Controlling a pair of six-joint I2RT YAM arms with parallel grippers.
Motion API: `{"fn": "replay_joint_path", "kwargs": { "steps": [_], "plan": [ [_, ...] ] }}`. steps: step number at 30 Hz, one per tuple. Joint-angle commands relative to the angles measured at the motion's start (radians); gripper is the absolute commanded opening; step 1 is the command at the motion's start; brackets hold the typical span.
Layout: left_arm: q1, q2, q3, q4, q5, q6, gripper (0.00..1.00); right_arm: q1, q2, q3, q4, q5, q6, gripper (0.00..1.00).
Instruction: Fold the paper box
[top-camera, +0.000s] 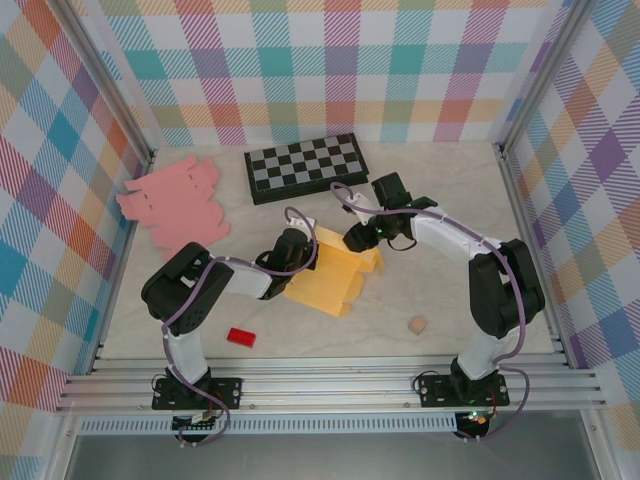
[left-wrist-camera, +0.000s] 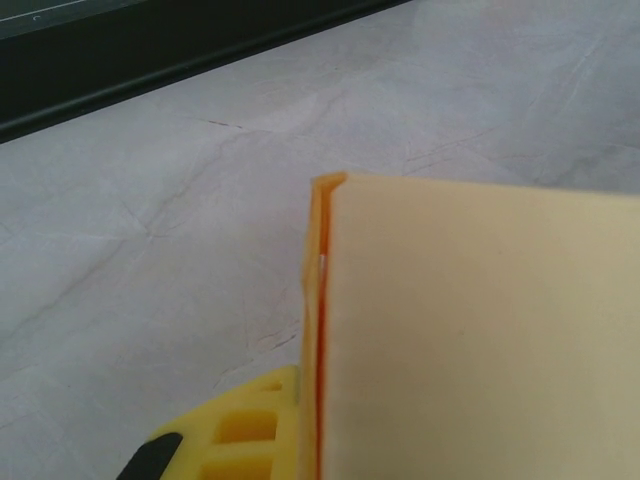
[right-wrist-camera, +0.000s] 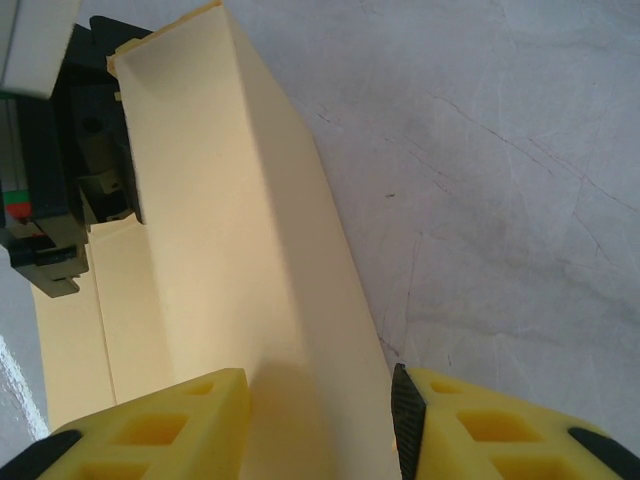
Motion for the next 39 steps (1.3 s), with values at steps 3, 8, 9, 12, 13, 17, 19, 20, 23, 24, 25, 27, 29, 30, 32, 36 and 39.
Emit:
{"fn": "replay_joint_path", "kwargs": {
  "steps": [3,8,9,12,13,17,19,20,23,24,25,27,29,30,32,36,39],
  "plan": [
    [-0.011,0.023,0.029,0.019,-0.033,-0.024,0.04,0.007,-0.008,-0.029,-0.023,-0.011,0.027,0.44],
    [-0.013,0.014,0.015,0.006,-0.029,-0.006,0.06,0.006,-0.056,-0.013,0.0,0.032,0.1,0.51],
    [-0.013,0.009,0.011,0.003,-0.029,0.001,0.06,0.005,-0.071,-0.008,0.001,0.042,0.112,0.52],
    [-0.014,-0.009,-0.003,-0.015,-0.036,0.02,0.06,0.004,-0.126,0.014,-0.006,0.084,0.153,0.52],
    [-0.014,-0.016,-0.005,-0.024,-0.042,0.028,0.06,0.001,-0.144,0.023,-0.011,0.109,0.174,0.52],
    [-0.014,-0.03,-0.005,-0.067,-0.066,0.036,0.06,0.001,-0.191,0.072,-0.08,0.218,0.317,0.53],
    [-0.014,-0.034,-0.003,-0.086,-0.081,0.03,0.06,0.001,-0.192,0.09,-0.122,0.228,0.427,0.52],
    [-0.014,-0.035,0.0,-0.097,-0.092,0.021,0.06,0.001,-0.192,0.091,-0.131,0.222,0.47,0.52],
    [-0.017,-0.043,0.005,-0.12,-0.113,-0.005,0.06,0.003,-0.209,0.038,-0.081,0.185,0.608,0.52],
    [-0.018,-0.045,0.008,-0.13,-0.116,-0.013,0.06,0.002,-0.22,0.004,-0.041,0.175,0.652,0.52],
    [-0.019,-0.043,0.013,-0.141,-0.116,-0.017,0.06,0.003,-0.227,-0.026,-0.001,0.164,0.69,0.52],
    [-0.023,-0.041,0.021,-0.149,-0.116,-0.02,0.06,0.003,-0.221,-0.057,0.05,0.134,0.734,0.52],
    [-0.026,-0.04,0.024,-0.155,-0.118,-0.022,0.06,0.003,-0.193,-0.062,0.074,0.103,0.758,0.52],
    [-0.026,-0.04,0.023,-0.156,-0.118,-0.024,0.06,0.003,-0.181,-0.065,0.081,0.093,0.766,0.52],
    [-0.026,-0.04,0.025,-0.162,-0.119,-0.028,0.06,0.003,-0.161,-0.08,0.114,0.078,0.781,0.52],
    [-0.028,-0.038,0.028,-0.174,-0.121,-0.04,0.06,0.003,-0.13,-0.096,0.151,0.078,0.804,0.52],
    [-0.029,-0.035,0.035,-0.185,-0.128,-0.048,0.06,0.003,-0.112,-0.098,0.149,0.09,0.828,0.52]
  ]
}}
